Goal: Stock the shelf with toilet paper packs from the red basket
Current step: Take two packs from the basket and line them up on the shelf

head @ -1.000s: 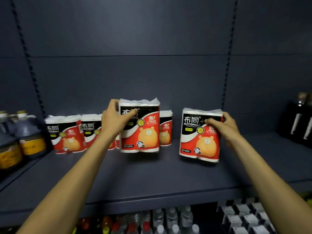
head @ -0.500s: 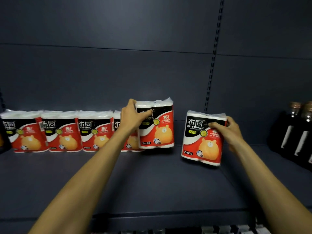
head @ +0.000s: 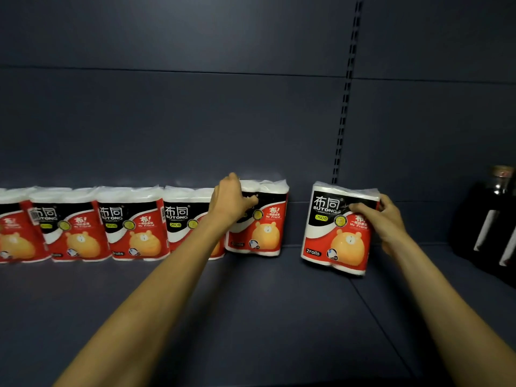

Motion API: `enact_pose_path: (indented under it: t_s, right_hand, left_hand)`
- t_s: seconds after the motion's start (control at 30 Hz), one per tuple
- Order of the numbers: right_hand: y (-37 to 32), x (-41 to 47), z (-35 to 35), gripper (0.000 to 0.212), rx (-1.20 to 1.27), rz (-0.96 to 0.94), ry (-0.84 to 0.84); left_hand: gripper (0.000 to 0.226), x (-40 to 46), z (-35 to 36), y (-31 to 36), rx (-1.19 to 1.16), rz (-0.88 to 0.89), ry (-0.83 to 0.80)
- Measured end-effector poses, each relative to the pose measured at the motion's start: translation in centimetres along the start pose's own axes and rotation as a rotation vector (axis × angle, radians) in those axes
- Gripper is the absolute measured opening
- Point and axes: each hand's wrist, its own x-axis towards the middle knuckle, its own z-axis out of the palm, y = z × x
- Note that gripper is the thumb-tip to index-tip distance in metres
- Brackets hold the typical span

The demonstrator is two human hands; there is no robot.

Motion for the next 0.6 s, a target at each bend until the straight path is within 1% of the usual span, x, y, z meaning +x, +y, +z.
enact_pose_path:
  t_s: [0.13,0.3,0.4,0.47,0.53,0.6]
  right_hand:
    - [0.5,0.5,0.0,0.049,-0.003,-0.01,0.011]
    - [1.0,0.7,0.1,0.052,-0.01,-0.011,0.001]
    - [1.1,0.7,0.1,0.053,-0.009,-0.016,-0.011]
    - [1.0,0.8,0.1,0.054,-0.01,-0.017,-0.021]
    - [0.9,0.9,0.2,0.056,-0.003,-0.02,-0.032]
    - [0.8,1.1,0.5,0.057,0.007,-0.018,-0.05]
  left_hand:
    - [0.051,-0.1,0.2,0.4,0.121,-0.013,-0.03]
    - [0.047,-0.5,0.4,0.8,0.193,0.003,-0.031]
    - [0.054,-0.7,0.2,0.7,0.28,0.055,-0.047]
    - [0.061,-0.9,-0.6,0.9,0.341,0.111,-0.026]
    - [0.061,-1.3,-1.7,1.2,0.327,0.175,0.066]
    - [0.056,-1.9,-2.5,1.3,0.187,0.246,0.112]
